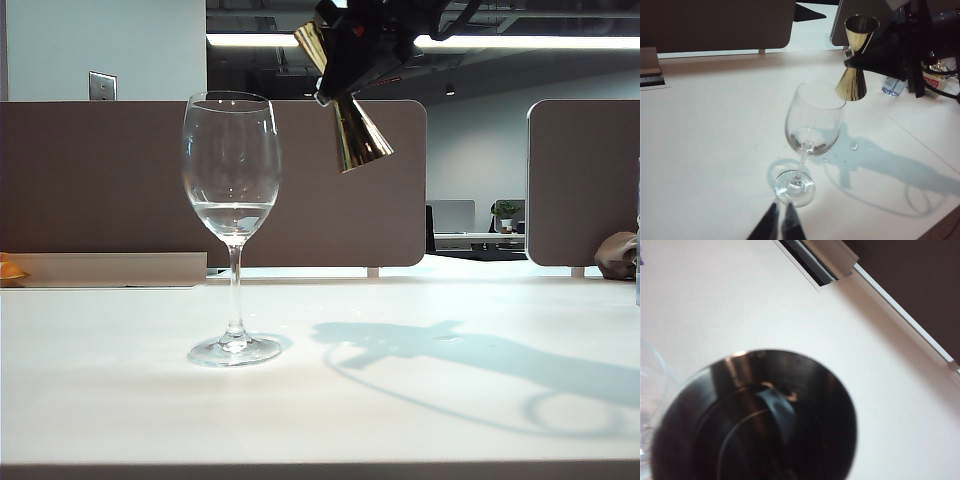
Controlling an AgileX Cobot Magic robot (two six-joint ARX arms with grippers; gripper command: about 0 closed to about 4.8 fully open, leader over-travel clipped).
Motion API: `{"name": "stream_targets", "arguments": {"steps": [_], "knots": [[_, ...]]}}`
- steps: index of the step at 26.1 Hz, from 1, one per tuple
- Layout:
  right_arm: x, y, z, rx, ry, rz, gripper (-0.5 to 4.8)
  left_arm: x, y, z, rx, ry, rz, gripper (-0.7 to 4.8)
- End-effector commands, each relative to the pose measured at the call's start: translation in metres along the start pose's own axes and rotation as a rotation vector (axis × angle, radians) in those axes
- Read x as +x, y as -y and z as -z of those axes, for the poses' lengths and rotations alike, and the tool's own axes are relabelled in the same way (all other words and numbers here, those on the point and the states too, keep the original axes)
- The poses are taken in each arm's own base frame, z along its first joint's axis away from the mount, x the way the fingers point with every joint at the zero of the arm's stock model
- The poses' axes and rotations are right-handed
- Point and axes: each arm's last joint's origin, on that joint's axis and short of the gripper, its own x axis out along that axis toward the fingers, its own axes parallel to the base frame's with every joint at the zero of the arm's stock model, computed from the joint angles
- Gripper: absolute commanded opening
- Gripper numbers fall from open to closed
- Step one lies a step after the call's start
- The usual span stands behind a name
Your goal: Pick up the jigger and pour the water inside into the glass.
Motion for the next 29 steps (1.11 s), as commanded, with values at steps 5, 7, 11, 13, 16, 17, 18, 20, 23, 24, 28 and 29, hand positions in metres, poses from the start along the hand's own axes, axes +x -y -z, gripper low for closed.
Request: {"name": "stream_targets", "arguments": {"steps": [5,7,11,13,16,17,18,20,23,24,28,29], "knots": [[-0.001,0.003,-0.005,-0.05,0.025,0.048,-0.02,0.0,0.0,-0.002,0.009,0.01,0.003,0.23],[0.0,0.003,-0.005,-0.052,0.023,0.046,-0.02,0.0,0.0,-0.002,0.009,0.01,0.003,0.23],[0.005,-0.007,-0.008,-0.064,0.038,0.022,-0.02,0.0,0.0,-0.002,0.009,0.01,0.003,0.23],[0.011,-0.012,-0.011,-0.072,0.038,0.018,-0.02,0.0,0.0,-0.002,0.009,0.01,0.003,0.23],[0.016,-0.015,-0.021,-0.084,0.027,0.011,-0.02,0.0,0.0,-0.002,0.009,0.01,0.003,0.23],[0.017,-0.016,-0.022,-0.087,0.017,0.003,-0.02,0.0,0.0,-0.002,0.009,0.01,0.003,0.23],[0.018,-0.017,-0.022,-0.092,0.009,-0.003,-0.02,0.0,0.0,-0.002,0.01,0.01,0.002,0.23],[0.019,-0.018,-0.022,-0.101,0.005,-0.008,-0.02,0.0,0.0,-0.002,0.01,0.01,0.002,0.23],[0.019,-0.019,-0.022,-0.114,0.003,-0.013,-0.02,0.0,0.0,-0.002,0.009,0.01,0.003,0.23],[0.019,-0.022,-0.022,-0.121,0.002,-0.016,-0.02,0.0,0.0,-0.002,0.009,0.01,0.002,0.23],[0.019,-0.023,-0.022,-0.123,-0.004,-0.017,-0.02,0.0,0.0,-0.002,0.009,0.01,0.003,0.23],[0.019,-0.023,-0.022,-0.124,-0.008,-0.02,-0.02,0.0,0.0,-0.002,0.009,0.01,0.003,0.23]]}}
